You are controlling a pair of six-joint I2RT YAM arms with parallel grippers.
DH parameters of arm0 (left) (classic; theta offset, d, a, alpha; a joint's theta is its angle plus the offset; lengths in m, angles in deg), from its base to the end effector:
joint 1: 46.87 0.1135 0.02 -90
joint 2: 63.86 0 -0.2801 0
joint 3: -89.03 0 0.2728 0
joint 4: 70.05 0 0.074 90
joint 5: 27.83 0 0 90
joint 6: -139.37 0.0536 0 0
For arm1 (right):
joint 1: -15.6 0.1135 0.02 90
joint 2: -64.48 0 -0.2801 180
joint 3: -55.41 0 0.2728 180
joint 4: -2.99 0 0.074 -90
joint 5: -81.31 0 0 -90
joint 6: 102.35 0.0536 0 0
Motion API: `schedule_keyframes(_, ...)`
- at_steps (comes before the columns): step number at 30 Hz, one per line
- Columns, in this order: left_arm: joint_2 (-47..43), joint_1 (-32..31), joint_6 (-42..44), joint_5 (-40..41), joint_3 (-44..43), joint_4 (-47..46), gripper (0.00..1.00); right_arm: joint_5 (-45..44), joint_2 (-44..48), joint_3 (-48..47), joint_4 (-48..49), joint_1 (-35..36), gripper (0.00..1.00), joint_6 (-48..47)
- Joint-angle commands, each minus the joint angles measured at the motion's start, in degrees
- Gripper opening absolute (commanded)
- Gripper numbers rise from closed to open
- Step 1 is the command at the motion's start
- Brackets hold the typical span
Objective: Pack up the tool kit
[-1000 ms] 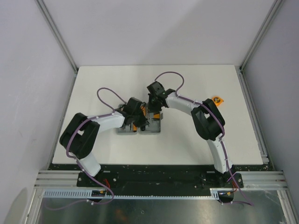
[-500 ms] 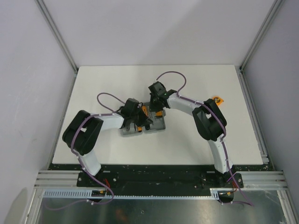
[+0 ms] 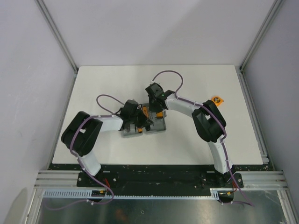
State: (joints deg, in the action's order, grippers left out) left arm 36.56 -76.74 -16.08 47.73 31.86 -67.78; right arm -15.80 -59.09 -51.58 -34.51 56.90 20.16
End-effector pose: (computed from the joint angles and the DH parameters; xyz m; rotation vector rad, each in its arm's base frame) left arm 0.3034 -0.1897 0.1122 -0.6696 2.5299 -1.0129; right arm 0.3882 0.3322 0.1660 -0.1439 2.5402 0.3688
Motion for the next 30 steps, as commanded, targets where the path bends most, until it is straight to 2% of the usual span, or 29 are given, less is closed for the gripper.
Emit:
schedule_keyframes(1, -1.67, -0.68, 7.30, 6.75, 1.83, 20.45, 0.03, -1.90, -0.86, -5.98, -11.06, -1.36, 0.18, -4.27)
schedule_keyframes(6, -5.37, -0.63, 8.64, 4.57, -3.63, 20.45, 0.18, 0.51, 0.44, -13.30, -11.24, -3.59, 0.25, -4.37)
schedule_keyframes(10, -7.28, -0.63, 9.30, 3.64, -6.88, 20.47, 0.33, 1.54, 3.29, -13.52, -10.91, -4.47, 0.28, -4.85)
schedule_keyframes(14, -9.82, -0.48, 9.66, 4.53, -8.48, 21.01, 0.39, 3.66, 8.23, -8.10, -8.76, -4.64, 0.29, -5.27)
schedule_keyframes(19, -12.83, 0.57, 10.83, 8.66, -9.14, 23.33, 0.46, 8.92, 15.12, 3.64, -2.02, -4.56, 0.30, -6.54)
schedule_keyframes(24, -12.13, 2.14, 13.68, 10.02, -10.58, 24.42, 0.45, 12.38, 19.06, 10.93, 1.21, -3.63, 0.28, -8.17)
schedule_keyframes(30, -5.50, 2.79, 19.31, 8.75, -17.13, 24.58, 0.26, 15.25, 20.80, 15.37, 4.04, -0.67, 0.23, -10.37)
